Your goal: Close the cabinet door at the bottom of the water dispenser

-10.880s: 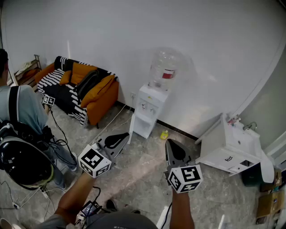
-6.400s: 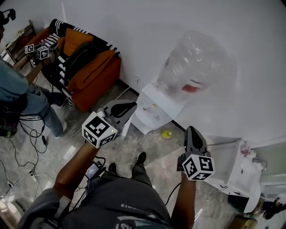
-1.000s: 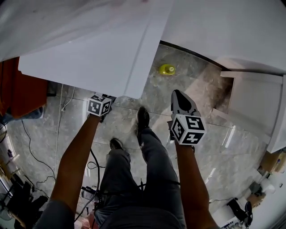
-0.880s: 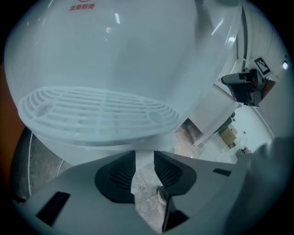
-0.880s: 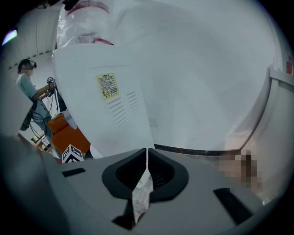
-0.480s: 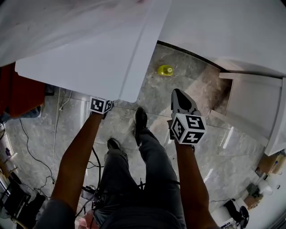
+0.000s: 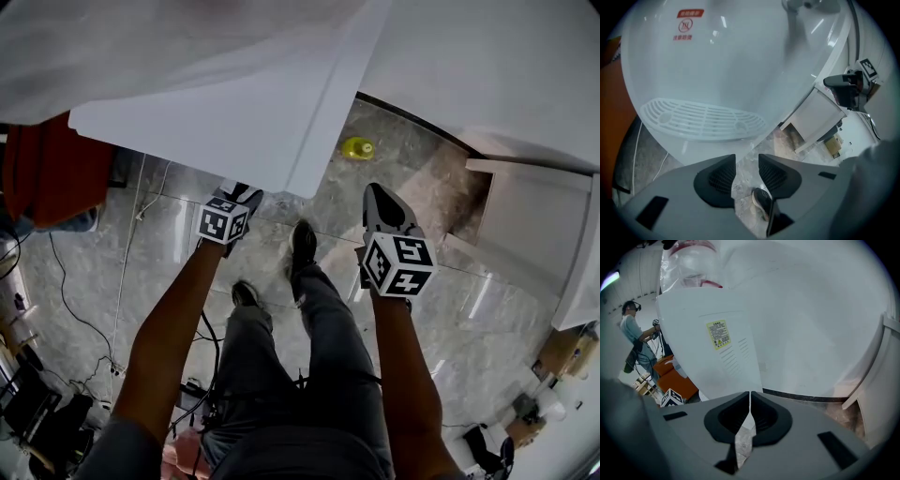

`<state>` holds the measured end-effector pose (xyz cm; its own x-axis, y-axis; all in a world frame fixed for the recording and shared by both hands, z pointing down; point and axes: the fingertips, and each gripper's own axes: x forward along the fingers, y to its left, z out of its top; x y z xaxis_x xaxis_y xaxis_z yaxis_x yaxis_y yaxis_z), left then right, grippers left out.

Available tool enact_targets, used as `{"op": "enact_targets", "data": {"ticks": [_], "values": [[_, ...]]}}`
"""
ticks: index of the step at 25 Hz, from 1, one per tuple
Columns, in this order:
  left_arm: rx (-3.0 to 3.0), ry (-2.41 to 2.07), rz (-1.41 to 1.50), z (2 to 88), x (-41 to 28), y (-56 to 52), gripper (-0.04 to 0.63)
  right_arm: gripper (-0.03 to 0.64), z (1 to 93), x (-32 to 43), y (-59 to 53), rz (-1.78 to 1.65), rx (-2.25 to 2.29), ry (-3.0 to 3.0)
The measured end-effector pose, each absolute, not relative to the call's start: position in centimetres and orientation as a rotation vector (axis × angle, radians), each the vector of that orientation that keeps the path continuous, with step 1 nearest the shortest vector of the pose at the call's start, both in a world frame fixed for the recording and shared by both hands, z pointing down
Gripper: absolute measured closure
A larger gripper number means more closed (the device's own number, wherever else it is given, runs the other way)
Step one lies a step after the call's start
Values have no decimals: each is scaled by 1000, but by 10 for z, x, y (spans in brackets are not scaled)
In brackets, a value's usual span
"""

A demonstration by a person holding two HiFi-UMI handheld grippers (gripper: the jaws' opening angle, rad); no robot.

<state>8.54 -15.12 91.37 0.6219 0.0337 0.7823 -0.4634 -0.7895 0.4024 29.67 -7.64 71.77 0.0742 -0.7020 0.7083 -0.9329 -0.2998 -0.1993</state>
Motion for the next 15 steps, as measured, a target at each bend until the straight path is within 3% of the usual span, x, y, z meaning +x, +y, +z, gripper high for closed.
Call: {"op": "enact_targets", "data": {"ticks": [5, 15], "values": [[2264, -308, 1066, 865, 75, -134, 451, 595, 680, 283, -89, 1029, 2037, -1680], [2430, -326, 842, 698, 51, -161, 575, 595, 588, 260, -94, 952, 2006, -1767]]}}
